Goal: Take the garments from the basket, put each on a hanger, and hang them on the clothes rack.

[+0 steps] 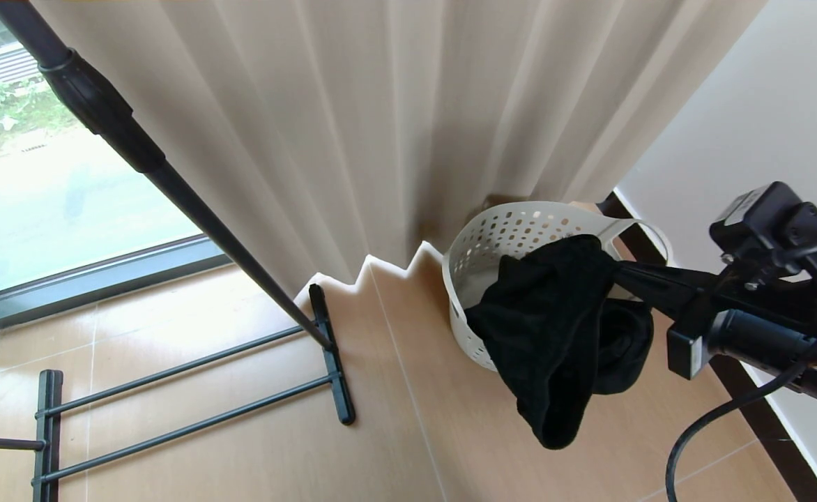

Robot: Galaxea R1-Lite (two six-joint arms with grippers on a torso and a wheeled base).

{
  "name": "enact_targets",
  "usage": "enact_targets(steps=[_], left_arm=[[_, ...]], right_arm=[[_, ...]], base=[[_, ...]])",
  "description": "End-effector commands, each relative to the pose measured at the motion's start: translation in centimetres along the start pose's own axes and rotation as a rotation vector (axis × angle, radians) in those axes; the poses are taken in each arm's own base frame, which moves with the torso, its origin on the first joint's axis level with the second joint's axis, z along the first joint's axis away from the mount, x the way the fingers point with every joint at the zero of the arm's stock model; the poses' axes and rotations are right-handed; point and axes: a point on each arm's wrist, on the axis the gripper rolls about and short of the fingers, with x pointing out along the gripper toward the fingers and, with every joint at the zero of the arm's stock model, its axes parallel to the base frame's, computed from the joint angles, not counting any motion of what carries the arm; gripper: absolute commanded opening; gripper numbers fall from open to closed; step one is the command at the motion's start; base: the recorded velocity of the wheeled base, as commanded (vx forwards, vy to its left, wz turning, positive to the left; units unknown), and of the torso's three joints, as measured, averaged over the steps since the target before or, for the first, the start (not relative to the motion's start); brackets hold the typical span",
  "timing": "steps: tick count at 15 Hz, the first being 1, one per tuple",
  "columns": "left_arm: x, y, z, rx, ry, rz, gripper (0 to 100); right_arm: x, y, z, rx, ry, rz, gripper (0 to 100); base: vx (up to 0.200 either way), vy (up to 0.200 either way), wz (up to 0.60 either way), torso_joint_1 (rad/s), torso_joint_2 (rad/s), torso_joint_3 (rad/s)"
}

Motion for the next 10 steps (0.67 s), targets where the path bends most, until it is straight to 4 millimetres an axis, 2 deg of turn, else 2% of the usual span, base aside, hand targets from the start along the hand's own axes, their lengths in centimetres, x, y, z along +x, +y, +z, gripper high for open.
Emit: enact_targets(steps=[1, 2, 10], left_arm=[[0.0, 0.0, 0.0, 0.0, 0.001, 0.0, 100], [0.0, 0.0, 0.0, 0.001, 0.001, -0.001, 100], [0.0, 0.01, 0.0, 0.001, 0.001, -0.006, 100]], right_arm=[[-1.79, -0.08, 1.02, 0.002, -0.069, -0.003, 0], [-2.29, -0.04, 1.33, 0.002, -0.091, 0.0, 0], [-2.62, -0.16, 1.7, 0.009, -0.117, 0.01, 0]], base=[[0.0, 0.0, 0.0, 0.0, 0.0, 0.0], [0.0, 0.0, 0.0, -0.002, 0.0, 0.085], [0.0, 0.0, 0.0, 0.001, 0.0, 0.184]])
